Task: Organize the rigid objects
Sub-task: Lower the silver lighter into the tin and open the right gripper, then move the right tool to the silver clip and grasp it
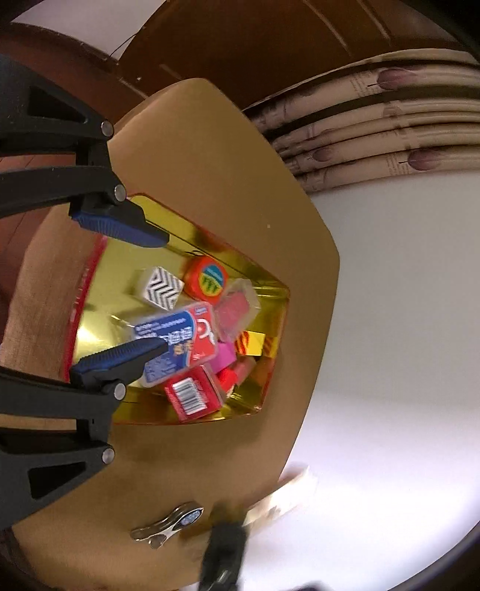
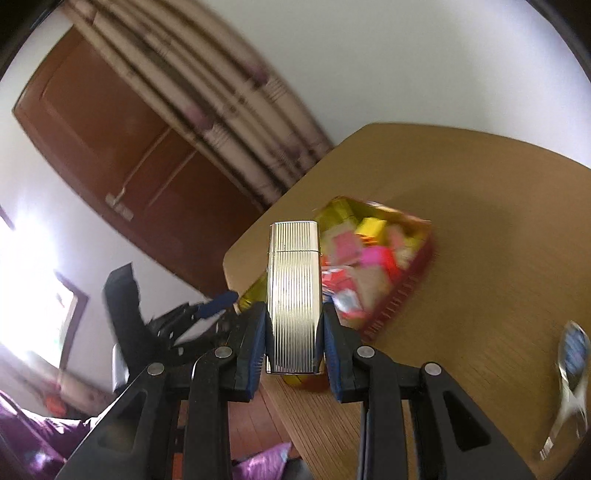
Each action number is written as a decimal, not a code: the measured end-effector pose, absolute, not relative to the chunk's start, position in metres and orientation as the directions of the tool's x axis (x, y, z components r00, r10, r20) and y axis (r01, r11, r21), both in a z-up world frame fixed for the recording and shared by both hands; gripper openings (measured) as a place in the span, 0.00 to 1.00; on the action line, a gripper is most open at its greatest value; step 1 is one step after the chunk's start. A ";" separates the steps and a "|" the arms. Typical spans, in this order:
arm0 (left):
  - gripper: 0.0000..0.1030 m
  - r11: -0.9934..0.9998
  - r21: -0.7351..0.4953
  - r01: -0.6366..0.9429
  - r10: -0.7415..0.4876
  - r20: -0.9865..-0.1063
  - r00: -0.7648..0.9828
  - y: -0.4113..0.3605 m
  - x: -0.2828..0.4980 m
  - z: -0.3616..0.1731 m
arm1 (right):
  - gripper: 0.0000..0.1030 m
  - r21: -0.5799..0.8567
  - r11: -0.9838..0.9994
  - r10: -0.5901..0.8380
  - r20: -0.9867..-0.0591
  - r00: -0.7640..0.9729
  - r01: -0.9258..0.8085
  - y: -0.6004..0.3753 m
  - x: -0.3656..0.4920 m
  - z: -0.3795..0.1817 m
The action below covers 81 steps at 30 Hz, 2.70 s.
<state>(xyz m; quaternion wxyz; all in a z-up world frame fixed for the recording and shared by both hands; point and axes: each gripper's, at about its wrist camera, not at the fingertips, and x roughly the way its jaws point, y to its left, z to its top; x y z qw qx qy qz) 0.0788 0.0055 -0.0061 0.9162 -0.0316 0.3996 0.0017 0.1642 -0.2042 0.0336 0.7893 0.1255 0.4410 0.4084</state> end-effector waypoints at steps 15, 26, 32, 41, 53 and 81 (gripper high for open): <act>0.51 0.991 -0.127 -0.042 -0.064 -0.729 0.682 0.028 0.073 -0.015 | 0.26 0.421 0.799 0.541 -0.816 0.205 -0.430 -0.077 0.259 -0.044; 0.51 0.985 -0.159 -0.065 -0.074 -0.732 0.677 0.039 0.075 -0.018 | 0.39 0.454 0.799 0.579 -0.758 0.302 -0.394 -0.086 0.255 -0.029; 0.51 0.992 -0.123 -0.039 -0.061 -0.715 0.696 0.024 0.069 -0.013 | 0.43 0.484 0.780 0.624 -0.653 0.429 -0.397 -0.170 0.195 0.002; 0.51 0.994 -0.102 0.029 -0.093 -0.713 0.695 -0.004 0.058 -0.007 | 0.67 0.108 0.958 0.256 -0.746 0.614 -0.267 -0.320 0.078 -0.011; 0.51 0.988 -0.100 0.114 -0.150 -0.736 0.660 -0.069 0.052 -0.001 | 0.65 -0.027 0.943 0.135 -0.880 0.456 -0.333 -0.374 0.134 -0.050; 0.51 0.978 -0.078 0.195 -0.182 -0.779 0.601 -0.111 0.066 -0.016 | 0.21 0.134 0.954 0.246 -0.860 0.447 -0.268 -0.405 0.146 -0.036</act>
